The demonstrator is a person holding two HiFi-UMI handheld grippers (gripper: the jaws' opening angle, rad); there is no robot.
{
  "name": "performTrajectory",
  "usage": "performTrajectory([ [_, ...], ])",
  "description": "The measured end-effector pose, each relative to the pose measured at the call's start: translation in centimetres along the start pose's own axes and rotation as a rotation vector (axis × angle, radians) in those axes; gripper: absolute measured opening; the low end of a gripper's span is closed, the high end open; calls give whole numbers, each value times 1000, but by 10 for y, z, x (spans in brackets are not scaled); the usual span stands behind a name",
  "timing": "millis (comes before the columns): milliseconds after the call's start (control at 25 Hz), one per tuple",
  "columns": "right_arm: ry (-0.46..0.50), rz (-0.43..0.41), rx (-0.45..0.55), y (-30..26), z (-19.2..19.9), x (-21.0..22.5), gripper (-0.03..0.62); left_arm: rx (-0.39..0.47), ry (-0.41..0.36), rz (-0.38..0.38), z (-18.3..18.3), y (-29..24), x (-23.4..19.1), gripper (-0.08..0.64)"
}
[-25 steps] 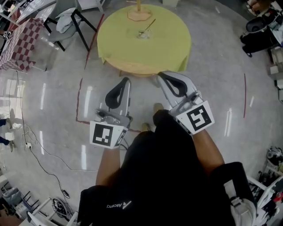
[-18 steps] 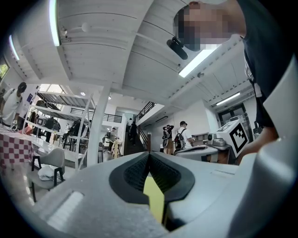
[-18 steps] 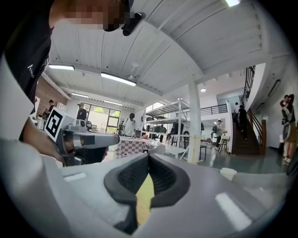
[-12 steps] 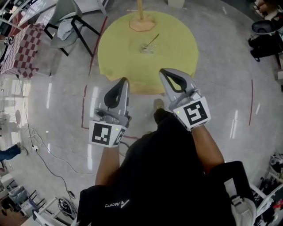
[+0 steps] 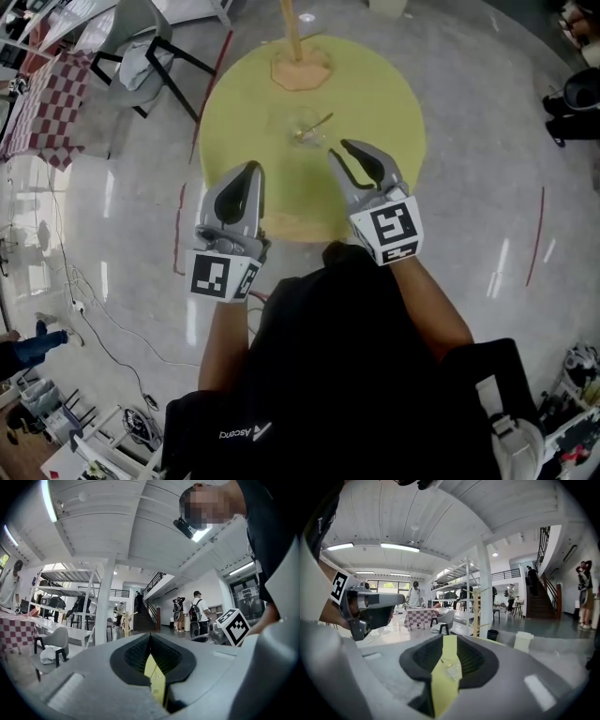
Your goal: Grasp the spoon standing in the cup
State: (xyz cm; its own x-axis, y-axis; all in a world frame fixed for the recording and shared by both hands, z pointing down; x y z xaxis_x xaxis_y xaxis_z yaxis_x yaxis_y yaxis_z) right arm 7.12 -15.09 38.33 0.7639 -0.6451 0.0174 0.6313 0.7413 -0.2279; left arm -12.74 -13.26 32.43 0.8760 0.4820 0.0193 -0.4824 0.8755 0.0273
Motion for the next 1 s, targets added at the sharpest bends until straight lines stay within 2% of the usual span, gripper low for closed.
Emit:
performTrajectory([
  [320, -196, -22, -84, -54, 34, 54, 177, -26, -2, -14, 18, -56, -12, 11],
  [600, -280, -43, -152, -93, 53, 66, 178, -56, 2, 33, 29, -80, -21, 11],
  [680, -289, -41, -175, -101, 60, 65, 165, -63, 5, 49, 32, -84, -25, 11],
  [920, -254, 2, -190, -109, 61, 62, 41, -70, 17, 79, 36, -85, -36, 11],
  [1000, -244, 8, -182, -112, 59, 60, 21, -72, 20, 83, 37, -83, -42, 11],
])
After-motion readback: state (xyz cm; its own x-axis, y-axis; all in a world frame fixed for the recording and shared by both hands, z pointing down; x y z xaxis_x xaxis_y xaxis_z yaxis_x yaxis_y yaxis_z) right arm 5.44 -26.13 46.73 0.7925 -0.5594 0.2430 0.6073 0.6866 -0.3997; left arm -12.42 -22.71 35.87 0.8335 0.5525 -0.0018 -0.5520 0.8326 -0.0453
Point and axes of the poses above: the fingertips, and each gripper's own axes: y backward along the fingers, x to its right, z out of its underside, the point moved 7 cm from there along y, backward along the fingers, and after that the axes turned 8 degrees about -z, right-handed, at the moved point
